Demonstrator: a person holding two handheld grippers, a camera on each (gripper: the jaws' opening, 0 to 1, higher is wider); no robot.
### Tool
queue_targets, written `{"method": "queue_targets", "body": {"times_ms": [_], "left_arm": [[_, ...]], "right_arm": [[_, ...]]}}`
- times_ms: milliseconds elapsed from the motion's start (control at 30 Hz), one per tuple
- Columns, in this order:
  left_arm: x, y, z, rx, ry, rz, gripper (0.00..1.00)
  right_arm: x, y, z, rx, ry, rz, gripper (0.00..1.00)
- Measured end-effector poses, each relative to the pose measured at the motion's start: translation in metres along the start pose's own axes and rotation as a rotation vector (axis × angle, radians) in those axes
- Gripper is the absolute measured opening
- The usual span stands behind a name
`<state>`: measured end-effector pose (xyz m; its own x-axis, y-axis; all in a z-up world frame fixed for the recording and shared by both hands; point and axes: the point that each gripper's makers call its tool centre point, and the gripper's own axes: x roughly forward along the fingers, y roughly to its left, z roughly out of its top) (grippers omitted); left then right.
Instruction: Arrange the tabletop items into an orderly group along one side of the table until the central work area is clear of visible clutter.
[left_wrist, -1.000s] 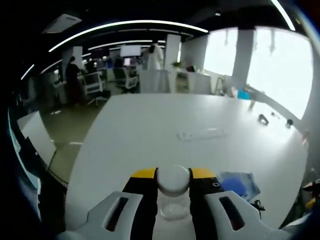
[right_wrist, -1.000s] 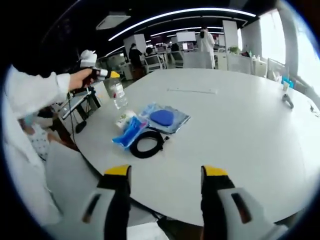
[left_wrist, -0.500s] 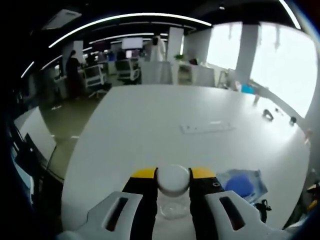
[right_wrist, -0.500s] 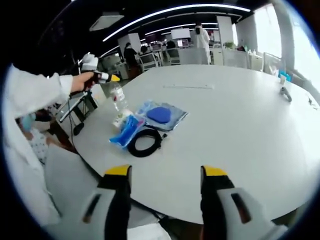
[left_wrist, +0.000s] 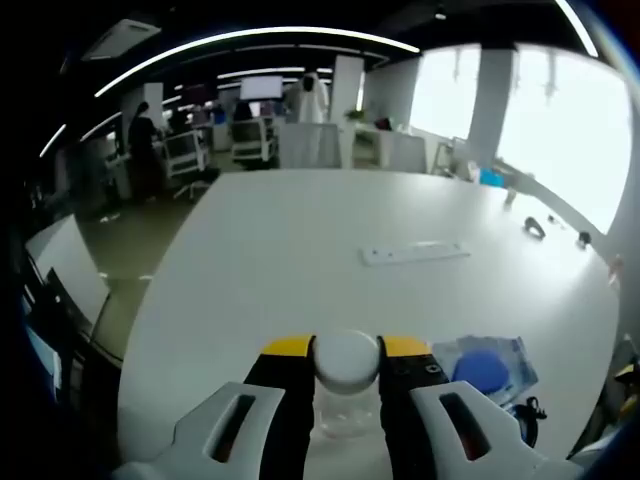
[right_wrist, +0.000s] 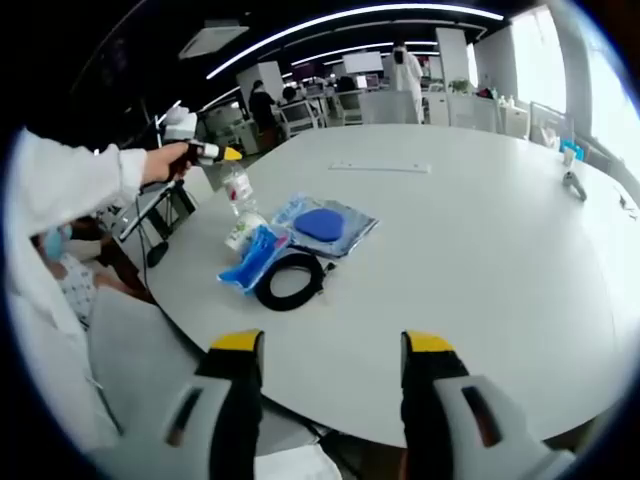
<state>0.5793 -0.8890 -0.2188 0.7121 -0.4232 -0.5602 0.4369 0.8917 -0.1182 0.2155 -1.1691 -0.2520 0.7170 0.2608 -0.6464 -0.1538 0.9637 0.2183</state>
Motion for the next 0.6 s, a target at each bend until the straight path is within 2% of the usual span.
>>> {"method": "queue_targets", "body": {"times_ms": [400, 600], "left_arm": [[-0.011, -0.008, -0.007, 0.032, -0.078, -0.024, 0.2], [-0.009, -0.014, -0.012, 0.004, -0.08, -0.029, 0.21]], "right_arm": [[0.002, 0.002, -0.003, 0.003, 0.013, 0.015, 0.53], [0.002, -0.002, -0.007, 0.021, 0.023, 0.014, 0.53]]}}
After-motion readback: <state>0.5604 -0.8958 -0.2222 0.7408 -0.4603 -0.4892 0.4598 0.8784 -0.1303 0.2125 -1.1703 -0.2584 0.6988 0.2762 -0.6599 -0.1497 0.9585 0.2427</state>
